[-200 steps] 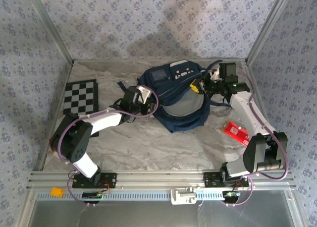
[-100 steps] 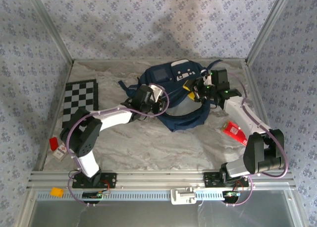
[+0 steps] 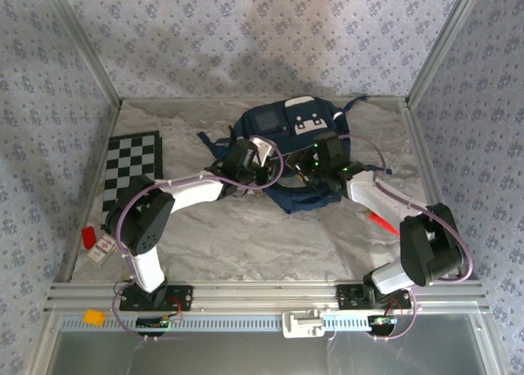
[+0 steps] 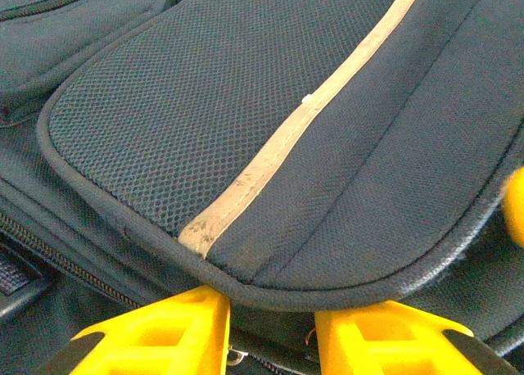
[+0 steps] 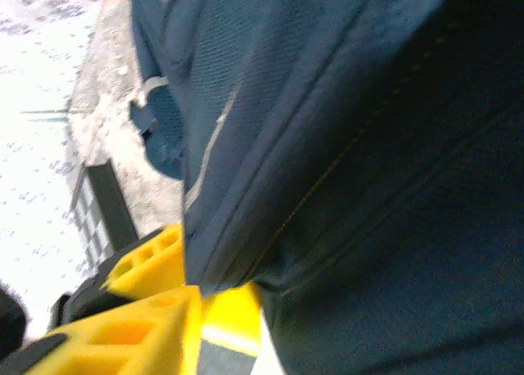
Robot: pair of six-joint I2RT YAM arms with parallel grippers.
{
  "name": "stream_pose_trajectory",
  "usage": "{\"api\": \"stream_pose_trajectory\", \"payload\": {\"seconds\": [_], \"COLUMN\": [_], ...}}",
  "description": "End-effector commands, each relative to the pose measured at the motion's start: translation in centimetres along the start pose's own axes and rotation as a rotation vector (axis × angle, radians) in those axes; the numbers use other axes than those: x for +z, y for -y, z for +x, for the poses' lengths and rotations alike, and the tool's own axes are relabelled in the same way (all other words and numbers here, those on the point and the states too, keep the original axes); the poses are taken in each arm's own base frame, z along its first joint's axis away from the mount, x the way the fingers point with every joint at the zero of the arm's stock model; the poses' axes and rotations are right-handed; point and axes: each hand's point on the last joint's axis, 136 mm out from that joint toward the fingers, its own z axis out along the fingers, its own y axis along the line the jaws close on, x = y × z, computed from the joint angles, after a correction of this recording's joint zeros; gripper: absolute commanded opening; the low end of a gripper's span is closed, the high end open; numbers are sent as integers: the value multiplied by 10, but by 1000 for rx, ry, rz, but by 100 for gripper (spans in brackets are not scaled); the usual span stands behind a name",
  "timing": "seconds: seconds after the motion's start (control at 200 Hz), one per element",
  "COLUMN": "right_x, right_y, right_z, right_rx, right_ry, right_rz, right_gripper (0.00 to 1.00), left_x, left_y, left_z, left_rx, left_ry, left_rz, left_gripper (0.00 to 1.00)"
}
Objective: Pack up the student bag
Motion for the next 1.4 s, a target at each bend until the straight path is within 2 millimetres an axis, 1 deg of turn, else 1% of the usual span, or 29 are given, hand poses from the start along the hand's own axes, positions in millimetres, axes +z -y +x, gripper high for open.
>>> {"api": "stream_pose_trajectory", "payload": {"seconds": [0.0, 0.085, 0.12, 0.19, 0.255, 0.365, 0.47, 0.58, 0.71, 0.81, 1.009, 1.074, 1.159, 1.234, 1.334, 1.394], "right_x": [9, 4, 1, -6, -9, -15, -28, -39, -44, -48, -53, -54, -56, -57, -56, -54], "right_y": [-3, -11, -12, -22, -25, -30, -38, -44, -47, -50, -52, -53, -53, -53, -49, -48], "right_z": [-20, -22, -22, -19, -17, -20, -25, -27, -27, -28, -33, -34, -33, -32, -31, -30], "right_rx": [-5, -32, -40, -65, -62, -43, -73, -80, -75, -77, -71, -74, -74, -77, -71, -70], "right_ry": [116, 129, 127, 101, 55, -5, -11, -23, -34, -34, -31, -31, -33, -32, -34, -36], "right_rz": [31, 29, 37, 6, -20, -76, -96, -120, -140, -151, -165, -164, -164, -163, -155, -155], "right_gripper": [36, 21, 15, 7, 0, 0, 0, 0, 0, 0, 0, 0, 0, 0, 0, 0], "left_x": [-16, -28, -33, -43, -52, -59, -56, -47, -36, -27, -15, -9, -1, 3, 4, 5], "left_y": [12, 5, 0, -9, -15, -21, -16, -7, 6, 14, 20, 18, 13, 7, 8, 10], "left_z": [-32, -29, -24, -11, 0, 15, 20, 17, 11, 13, 12, 9, 7, 2, -4, -6], "left_rx": [39, 46, 54, 75, 93, 99, 110, 137, 162, 176, 180, 181, 179, 150, 139, 143], "left_ry": [76, 51, 26, -22, -36, -45, -45, -31, -14, -12, -5, 3, 2, 22, 34, 40], "left_rz": [20, 4, -11, -33, -38, -35, -2, 23, 51, 72, 99, 97, 76, 77, 110, 118], "left_gripper": [33, 38, 41, 44, 47, 48, 48, 48, 47, 46, 46, 46, 41, 37, 33, 28]}}
